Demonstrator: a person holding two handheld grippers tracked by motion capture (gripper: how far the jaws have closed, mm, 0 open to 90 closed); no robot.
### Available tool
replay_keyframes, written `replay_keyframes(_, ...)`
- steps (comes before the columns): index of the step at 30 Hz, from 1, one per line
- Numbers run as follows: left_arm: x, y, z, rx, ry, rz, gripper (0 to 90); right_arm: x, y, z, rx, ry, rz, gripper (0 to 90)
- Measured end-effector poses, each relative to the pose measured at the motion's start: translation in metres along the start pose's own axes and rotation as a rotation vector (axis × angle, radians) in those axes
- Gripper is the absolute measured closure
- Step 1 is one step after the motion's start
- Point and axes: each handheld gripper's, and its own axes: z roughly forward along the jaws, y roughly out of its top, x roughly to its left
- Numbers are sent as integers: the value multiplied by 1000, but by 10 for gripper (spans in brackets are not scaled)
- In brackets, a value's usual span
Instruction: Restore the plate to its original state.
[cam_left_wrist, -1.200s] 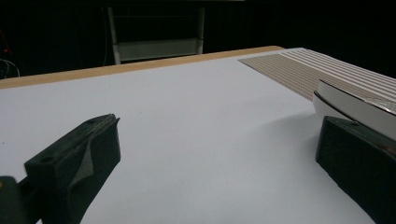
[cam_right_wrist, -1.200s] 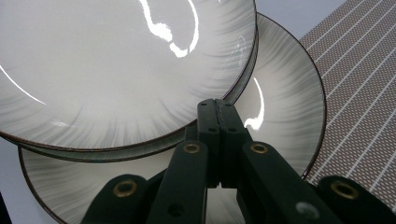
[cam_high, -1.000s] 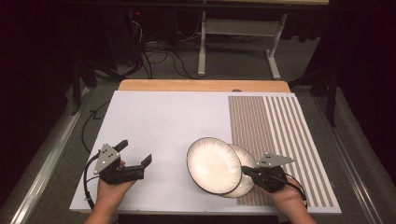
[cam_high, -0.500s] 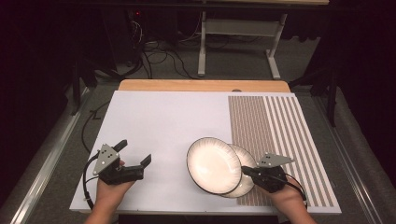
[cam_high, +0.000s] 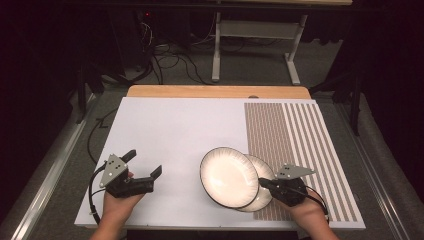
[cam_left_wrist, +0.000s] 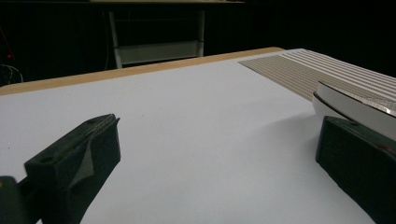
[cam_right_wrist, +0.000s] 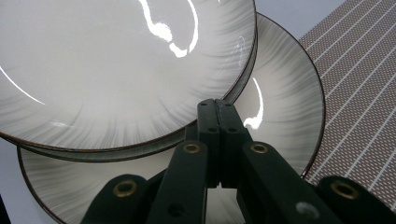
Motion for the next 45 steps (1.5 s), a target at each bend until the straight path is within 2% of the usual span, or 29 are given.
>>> replay_keyframes(17,0,0,0,1,-2,0,7,-3,-1,-3,2,-18,3,900)
replay_keyframes(45,2,0,-2,-3,3,-4,7,-2,-1,-4,0,-20,-1,900)
